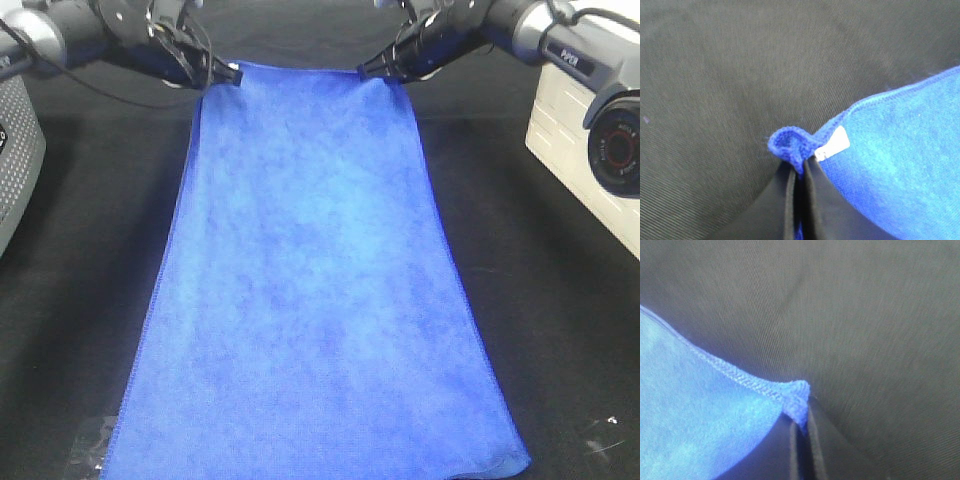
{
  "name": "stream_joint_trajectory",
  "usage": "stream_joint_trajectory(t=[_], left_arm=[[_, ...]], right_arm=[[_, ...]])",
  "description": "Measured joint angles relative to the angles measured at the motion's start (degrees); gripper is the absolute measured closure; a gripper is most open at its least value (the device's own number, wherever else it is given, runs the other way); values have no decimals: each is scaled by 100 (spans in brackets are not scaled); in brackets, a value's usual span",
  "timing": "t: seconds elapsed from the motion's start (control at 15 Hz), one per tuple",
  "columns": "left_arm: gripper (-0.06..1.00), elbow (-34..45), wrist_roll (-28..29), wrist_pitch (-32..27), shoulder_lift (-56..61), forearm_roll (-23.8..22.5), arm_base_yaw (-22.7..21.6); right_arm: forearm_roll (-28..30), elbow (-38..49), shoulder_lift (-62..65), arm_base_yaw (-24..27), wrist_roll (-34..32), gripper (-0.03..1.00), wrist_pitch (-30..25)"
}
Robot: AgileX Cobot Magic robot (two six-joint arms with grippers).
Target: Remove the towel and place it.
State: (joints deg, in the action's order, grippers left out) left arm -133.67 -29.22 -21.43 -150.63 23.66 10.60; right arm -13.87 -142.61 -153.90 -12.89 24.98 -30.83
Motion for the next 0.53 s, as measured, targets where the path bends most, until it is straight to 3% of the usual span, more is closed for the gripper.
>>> stream_joint_trajectory(t=[0.53], left_arm=[[94, 0, -17, 510, -476, -80, 23]], right_arm=[[-327, 0, -304, 57, 0, 97, 292]])
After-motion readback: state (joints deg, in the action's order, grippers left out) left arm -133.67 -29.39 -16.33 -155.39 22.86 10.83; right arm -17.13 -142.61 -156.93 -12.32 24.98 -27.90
